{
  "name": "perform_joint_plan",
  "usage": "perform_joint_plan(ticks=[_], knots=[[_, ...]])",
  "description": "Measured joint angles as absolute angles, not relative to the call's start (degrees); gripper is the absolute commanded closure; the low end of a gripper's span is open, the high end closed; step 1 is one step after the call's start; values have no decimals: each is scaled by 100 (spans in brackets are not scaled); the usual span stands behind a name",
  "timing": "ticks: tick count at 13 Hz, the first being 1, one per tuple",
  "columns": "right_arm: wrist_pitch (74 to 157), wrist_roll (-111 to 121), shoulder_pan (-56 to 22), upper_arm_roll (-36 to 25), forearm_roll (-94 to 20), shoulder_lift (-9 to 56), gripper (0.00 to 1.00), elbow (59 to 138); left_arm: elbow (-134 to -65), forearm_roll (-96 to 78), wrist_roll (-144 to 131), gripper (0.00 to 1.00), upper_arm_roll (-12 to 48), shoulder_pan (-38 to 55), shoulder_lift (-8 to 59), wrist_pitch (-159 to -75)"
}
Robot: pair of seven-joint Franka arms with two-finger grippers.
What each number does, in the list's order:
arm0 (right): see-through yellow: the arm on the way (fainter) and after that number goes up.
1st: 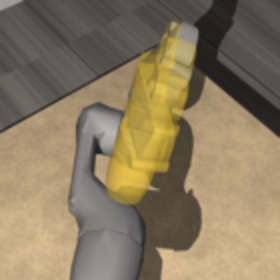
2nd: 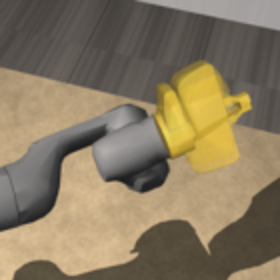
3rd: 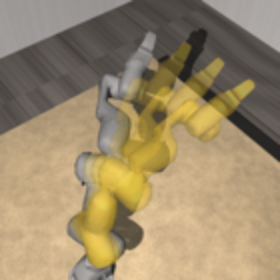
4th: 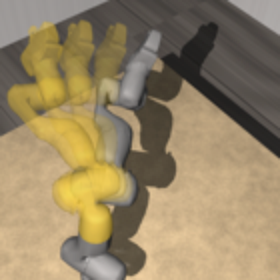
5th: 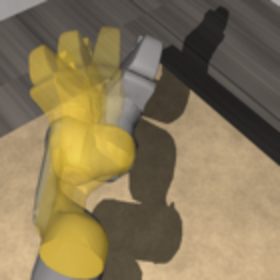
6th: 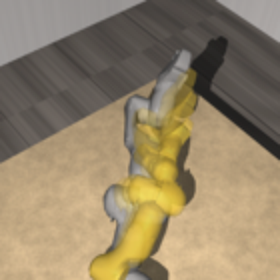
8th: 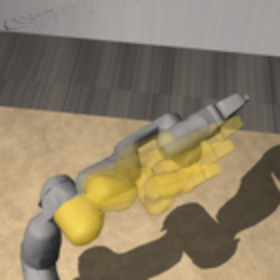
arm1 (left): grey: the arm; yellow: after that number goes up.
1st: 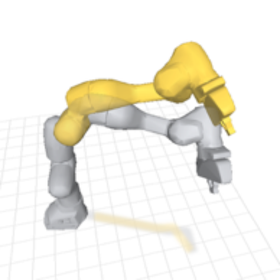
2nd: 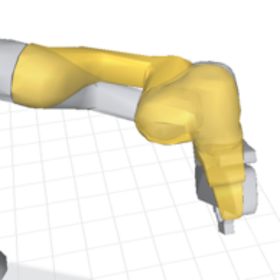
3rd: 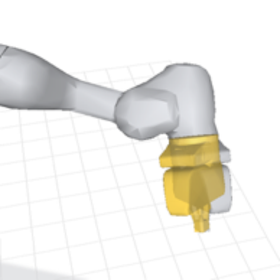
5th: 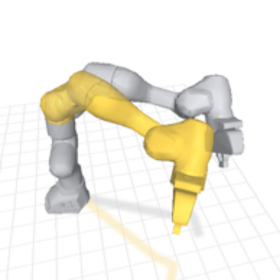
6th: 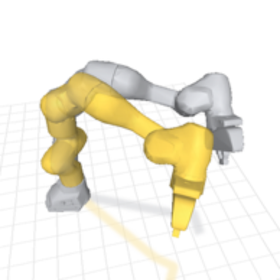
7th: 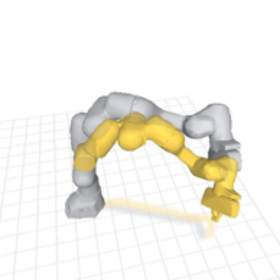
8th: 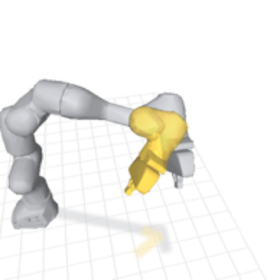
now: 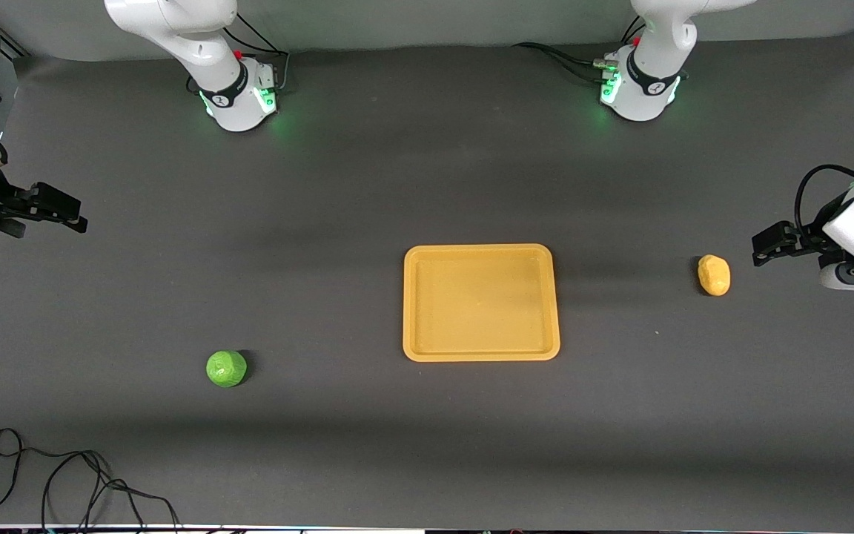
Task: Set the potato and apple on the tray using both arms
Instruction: 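Move the left gripper toward the yellow potato while the right gripper reaches the apple, then lower and close the left gripper on the potato while the right gripper grasps the apple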
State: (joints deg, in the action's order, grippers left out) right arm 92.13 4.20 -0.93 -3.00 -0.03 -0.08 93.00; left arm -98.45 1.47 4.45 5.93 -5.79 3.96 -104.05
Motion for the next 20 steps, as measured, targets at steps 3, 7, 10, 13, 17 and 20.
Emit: perform_joint_plan(ticks=[3, 7, 10, 13, 17, 20], knots=[[9213, 419, -93, -300, -3, -2, 0, 9300, -9845, 150, 445, 0, 588, -589, 396, -10405], [9213, 419, -93, -300, -4, 18, 0, 9295, -9850, 161, 481, 0, 560, -680, 480, -10409], [9219, 419, -93, -299, -9, 39, 0, 9294, -10060, 175, 742, 0, 545, -911, 686, -10771], [9361, 381, -203, -275, -50, 138, 0, 9293, -10508, 176, 1047, 0, 536, -1124, 1056, -11310], [9957, 226, -624, -261, -55, 573, 0, 9154, -10899, 178, 1160, 1, 534, -1252, 2051, -12329], [10051, 168, -699, -262, -105, 1405, 0, 8181, -11252, 183, 1636, 1, 532, -1378, 2548, -12574]])
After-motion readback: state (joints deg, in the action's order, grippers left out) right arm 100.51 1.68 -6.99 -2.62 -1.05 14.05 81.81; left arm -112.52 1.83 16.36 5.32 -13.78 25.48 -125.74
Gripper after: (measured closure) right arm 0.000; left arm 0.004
